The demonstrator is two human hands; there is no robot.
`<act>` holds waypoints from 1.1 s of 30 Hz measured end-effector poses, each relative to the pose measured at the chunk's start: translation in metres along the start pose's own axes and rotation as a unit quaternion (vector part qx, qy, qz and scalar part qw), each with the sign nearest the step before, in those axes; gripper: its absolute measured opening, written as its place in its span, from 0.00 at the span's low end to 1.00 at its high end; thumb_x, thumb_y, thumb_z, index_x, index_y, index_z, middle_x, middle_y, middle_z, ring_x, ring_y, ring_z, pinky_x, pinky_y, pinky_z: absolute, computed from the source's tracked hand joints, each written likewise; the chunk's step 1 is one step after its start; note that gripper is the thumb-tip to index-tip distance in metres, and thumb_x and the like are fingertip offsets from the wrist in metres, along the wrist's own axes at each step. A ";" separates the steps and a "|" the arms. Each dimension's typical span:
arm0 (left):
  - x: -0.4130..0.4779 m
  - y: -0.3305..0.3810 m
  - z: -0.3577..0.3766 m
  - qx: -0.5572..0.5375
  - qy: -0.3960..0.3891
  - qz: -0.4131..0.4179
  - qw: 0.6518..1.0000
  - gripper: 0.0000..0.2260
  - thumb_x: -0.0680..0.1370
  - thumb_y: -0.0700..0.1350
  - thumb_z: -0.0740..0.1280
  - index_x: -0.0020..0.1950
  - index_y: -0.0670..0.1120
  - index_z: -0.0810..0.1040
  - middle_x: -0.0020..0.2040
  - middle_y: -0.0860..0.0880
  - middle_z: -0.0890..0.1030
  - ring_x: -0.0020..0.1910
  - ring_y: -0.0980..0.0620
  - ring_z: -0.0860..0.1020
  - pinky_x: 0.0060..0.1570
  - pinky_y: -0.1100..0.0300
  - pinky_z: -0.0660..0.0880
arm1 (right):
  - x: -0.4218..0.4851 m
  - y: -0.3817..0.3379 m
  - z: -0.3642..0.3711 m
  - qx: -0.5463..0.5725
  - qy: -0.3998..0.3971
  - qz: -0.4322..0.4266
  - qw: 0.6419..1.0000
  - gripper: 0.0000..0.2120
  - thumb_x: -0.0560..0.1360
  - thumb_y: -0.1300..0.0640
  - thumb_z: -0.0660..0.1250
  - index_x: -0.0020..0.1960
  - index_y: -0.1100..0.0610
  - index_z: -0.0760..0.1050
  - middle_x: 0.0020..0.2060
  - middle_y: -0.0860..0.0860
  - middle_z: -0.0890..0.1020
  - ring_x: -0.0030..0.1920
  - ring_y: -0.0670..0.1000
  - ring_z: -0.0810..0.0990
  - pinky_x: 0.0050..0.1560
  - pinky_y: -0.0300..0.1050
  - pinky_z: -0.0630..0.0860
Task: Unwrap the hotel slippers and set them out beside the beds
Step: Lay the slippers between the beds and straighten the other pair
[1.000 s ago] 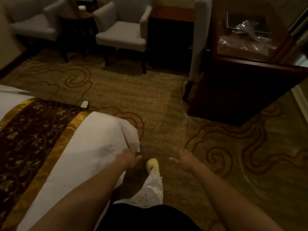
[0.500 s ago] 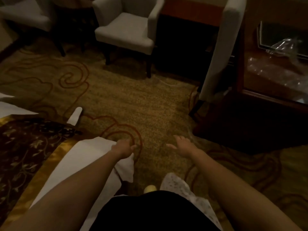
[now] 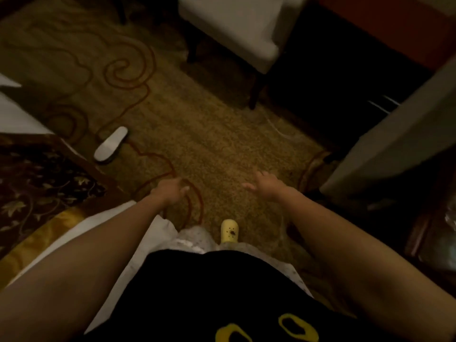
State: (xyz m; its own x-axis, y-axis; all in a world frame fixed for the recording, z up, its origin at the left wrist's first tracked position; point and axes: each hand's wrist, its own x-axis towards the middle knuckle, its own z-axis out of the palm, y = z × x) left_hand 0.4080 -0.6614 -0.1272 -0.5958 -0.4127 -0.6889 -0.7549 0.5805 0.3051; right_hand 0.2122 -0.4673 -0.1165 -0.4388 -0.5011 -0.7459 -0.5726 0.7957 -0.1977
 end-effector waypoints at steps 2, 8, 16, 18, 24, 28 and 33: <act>0.014 0.006 -0.019 -0.031 0.009 -0.023 0.999 0.24 0.81 0.52 0.56 0.73 0.41 0.63 0.71 0.38 0.68 0.70 0.39 0.66 0.70 0.49 0.64 | 0.027 -0.009 -0.029 -0.029 -0.010 -0.020 0.999 0.37 0.76 0.36 0.52 0.75 0.58 0.52 0.75 0.60 0.57 0.74 0.62 0.56 0.72 0.57 0.57; 0.072 -0.014 -0.077 -0.081 0.011 -0.096 0.992 0.23 0.81 0.52 0.55 0.73 0.42 0.62 0.72 0.39 0.68 0.70 0.40 0.66 0.70 0.50 0.63 | 0.115 -0.064 -0.097 -0.103 -0.057 -0.097 0.988 0.37 0.76 0.35 0.52 0.74 0.60 0.54 0.74 0.61 0.59 0.73 0.63 0.58 0.72 0.57 0.59; 0.165 -0.071 -0.185 -0.186 -0.003 -0.201 0.962 0.24 0.81 0.55 0.54 0.73 0.44 0.62 0.73 0.40 0.66 0.71 0.38 0.63 0.70 0.44 0.63 | 0.249 -0.181 -0.215 -0.173 -0.084 -0.158 0.969 0.36 0.76 0.35 0.51 0.74 0.59 0.54 0.74 0.60 0.59 0.73 0.62 0.58 0.71 0.59 0.60; 0.183 -0.083 -0.215 -0.200 0.017 -0.208 0.957 0.25 0.81 0.55 0.54 0.74 0.44 0.60 0.74 0.40 0.64 0.72 0.39 0.62 0.71 0.45 0.62 | 0.277 -0.214 -0.242 -0.185 -0.061 -0.173 0.965 0.36 0.76 0.36 0.51 0.74 0.60 0.54 0.74 0.61 0.59 0.73 0.62 0.59 0.71 0.59 0.60; 0.222 -0.115 -0.288 -0.261 0.075 -0.226 0.935 0.25 0.81 0.54 0.55 0.74 0.44 0.60 0.73 0.40 0.66 0.70 0.38 0.64 0.69 0.47 0.64 | 0.346 -0.310 -0.307 -0.261 -0.074 -0.235 0.933 0.36 0.77 0.36 0.51 0.74 0.60 0.54 0.74 0.61 0.59 0.73 0.62 0.59 0.71 0.59 0.60; 0.241 -0.151 -0.311 -0.322 0.089 -0.268 0.904 0.25 0.80 0.56 0.53 0.74 0.46 0.60 0.73 0.41 0.66 0.70 0.39 0.65 0.69 0.44 0.64 | 0.392 -0.382 -0.332 -0.321 -0.090 -0.284 0.899 0.36 0.76 0.36 0.51 0.75 0.59 0.53 0.75 0.60 0.58 0.74 0.62 0.57 0.72 0.60 0.59; 0.255 -0.190 -0.327 -0.419 0.124 -0.388 0.812 0.26 0.80 0.57 0.53 0.75 0.46 0.58 0.74 0.41 0.64 0.72 0.39 0.62 0.71 0.46 0.62 | 0.445 -0.485 -0.352 -0.398 -0.131 -0.372 0.828 0.34 0.78 0.40 0.53 0.74 0.61 0.53 0.73 0.62 0.61 0.72 0.62 0.60 0.71 0.54 0.59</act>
State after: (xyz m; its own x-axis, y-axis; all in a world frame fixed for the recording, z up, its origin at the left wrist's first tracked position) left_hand 0.3101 -1.1070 -0.1458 0.1889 -0.6151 -0.7655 -0.7893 -0.5588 0.2543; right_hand 0.0514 -1.1960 -0.1288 0.3468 -0.5777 -0.7389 -0.9378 -0.2284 -0.2616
